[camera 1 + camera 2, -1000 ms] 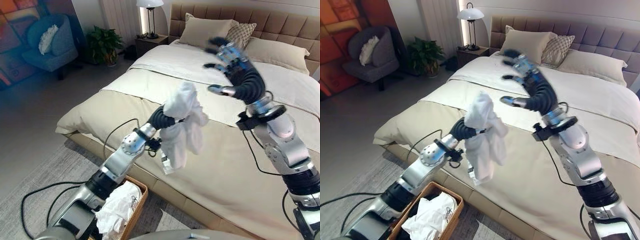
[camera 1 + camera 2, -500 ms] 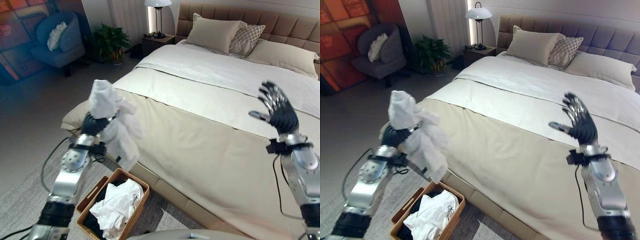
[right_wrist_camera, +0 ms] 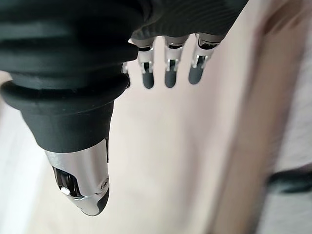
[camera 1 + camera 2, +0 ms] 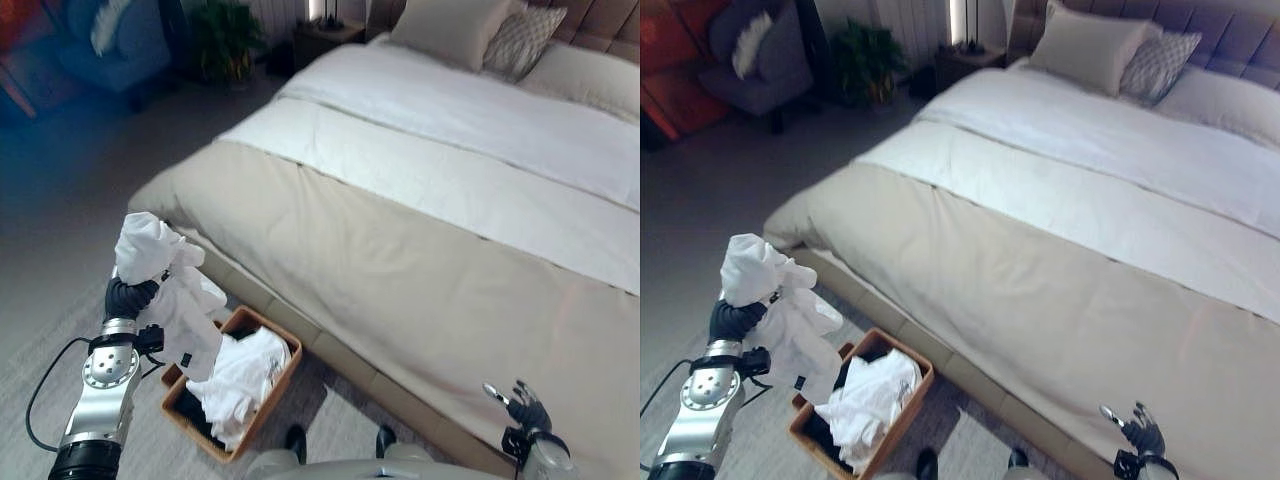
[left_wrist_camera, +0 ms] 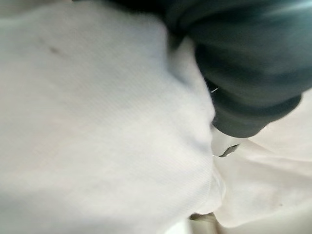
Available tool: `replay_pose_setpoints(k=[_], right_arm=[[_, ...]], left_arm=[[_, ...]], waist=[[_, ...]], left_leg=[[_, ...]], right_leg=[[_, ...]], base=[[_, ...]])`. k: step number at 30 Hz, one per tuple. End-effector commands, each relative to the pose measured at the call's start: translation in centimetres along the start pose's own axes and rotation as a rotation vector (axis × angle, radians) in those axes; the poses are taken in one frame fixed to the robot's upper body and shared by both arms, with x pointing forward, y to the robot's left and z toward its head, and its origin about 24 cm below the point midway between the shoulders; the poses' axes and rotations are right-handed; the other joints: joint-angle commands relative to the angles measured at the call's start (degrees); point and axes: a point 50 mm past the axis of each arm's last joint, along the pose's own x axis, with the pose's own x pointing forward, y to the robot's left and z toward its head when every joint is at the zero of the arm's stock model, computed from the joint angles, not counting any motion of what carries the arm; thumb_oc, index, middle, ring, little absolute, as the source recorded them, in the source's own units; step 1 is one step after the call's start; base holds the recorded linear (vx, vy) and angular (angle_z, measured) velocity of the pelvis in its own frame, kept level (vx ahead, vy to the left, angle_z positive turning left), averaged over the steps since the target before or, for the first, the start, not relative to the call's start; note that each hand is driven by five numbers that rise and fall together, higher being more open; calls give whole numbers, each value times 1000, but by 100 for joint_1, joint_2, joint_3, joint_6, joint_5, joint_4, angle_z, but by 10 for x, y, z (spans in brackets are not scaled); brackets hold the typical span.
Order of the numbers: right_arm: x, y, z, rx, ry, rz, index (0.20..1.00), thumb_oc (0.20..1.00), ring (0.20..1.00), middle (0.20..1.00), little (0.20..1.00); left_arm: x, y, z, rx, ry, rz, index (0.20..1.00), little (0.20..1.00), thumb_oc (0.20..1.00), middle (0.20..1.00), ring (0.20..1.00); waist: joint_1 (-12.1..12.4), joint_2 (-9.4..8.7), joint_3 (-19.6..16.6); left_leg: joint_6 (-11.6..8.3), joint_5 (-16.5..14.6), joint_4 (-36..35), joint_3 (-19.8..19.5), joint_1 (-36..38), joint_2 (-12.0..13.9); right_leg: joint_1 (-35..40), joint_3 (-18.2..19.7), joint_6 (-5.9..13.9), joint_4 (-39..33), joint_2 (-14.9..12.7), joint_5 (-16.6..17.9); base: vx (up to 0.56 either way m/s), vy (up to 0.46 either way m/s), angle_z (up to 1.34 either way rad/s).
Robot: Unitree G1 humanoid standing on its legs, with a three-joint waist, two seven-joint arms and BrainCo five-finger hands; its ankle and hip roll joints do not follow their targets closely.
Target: Pick up clothes into the bucket
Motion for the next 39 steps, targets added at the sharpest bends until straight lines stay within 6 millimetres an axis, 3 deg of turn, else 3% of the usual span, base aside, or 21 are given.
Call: replay_pose_setpoints(k=[1,8,12,16,17,21,23,28,34,39], right_arm=[[5,10,21,-208,-93,41,1000,1000,1000,1000,1000],[1,25,24,-282,-162,96,1000,1000,1000,1000,1000],[2,30,42,-281,-246,69,1000,1000,1000,1000,1000],[7,30,63,-291,-309,47,1000,1000,1000,1000,1000],[9,25,82,-271,-365,17,1000,1000,1000,1000,1000],[9,21,87,-261,-385,-6,1000,1000,1000,1000,1000],[8,19,93,-256,-406,-21,1000,1000,1000,1000,1000],[7,24,90,-245,-407,-10,1000,1000,1000,1000,1000],[4,38,94,-233,-439,43,1000,1000,1000,1000,1000],[5,44,93,-214,-429,46,1000,1000,1000,1000,1000]], left_arm=[[24,28,41,126,-237,167,200,200,200,200,200],[41,43,38,205,-213,273,200,200,200,200,200],[50,42,66,270,-330,304,200,200,200,200,200],[62,47,86,326,-392,325,200,200,200,200,200],[68,55,98,341,-416,354,200,200,200,200,200],[73,56,109,326,-440,376,200,200,200,200,200],[78,58,117,326,-457,395,200,200,200,200,200],[83,70,139,338,-509,439,200,200,200,200,200],[90,81,150,409,-514,462,200,200,200,200,200],[92,86,156,356,-513,499,200,200,200,200,200]], waist=[[-14,-131,305],[-127,-324,987],[-141,-386,1454],[-182,-421,1661],[-194,-412,1810],[-228,-405,1810],[-250,-423,1810],[-290,-505,1810],[-342,-666,1810],[-347,-757,1810]], left_leg=[[146,-497,609,-254,-463,-187],[100,-361,989,-249,-1328,-143],[20,-411,1643,-321,-2171,-161],[-15,-525,2303,-352,-3033,-161],[-16,-650,2823,-379,-3708,-134],[-14,-741,3279,-428,-4450,-159],[-15,-1034,3639,-461,-4774,-166],[-2,-1192,4198,-499,-5580,-138],[42,-1344,4643,-544,-6272,-90],[56,-1437,4895,-584,-6605,-96]], right_leg=[[-767,61,13,829,-73,-53],[-1622,159,-25,1189,-147,-27],[-2237,87,-76,1564,-173,-58],[-2974,125,-120,1968,-129,-112],[-3599,160,-161,2460,-114,-252],[-4289,174,-187,2969,-153,-400],[-4649,198,-181,3414,-147,-684],[-5382,215,-183,3830,-160,-779],[-5995,188,-163,4099,-129,-805],[-6290,113,-162,4280,-115,-882]], base=[[-105,47,4],[-117,1,-2],[-148,-59,9],[-150,-21,17],[-105,-1,-1],[-53,-26,0],[46,-20,14],[-11,0,6],[7,5,-4],[5,-1,-1]])
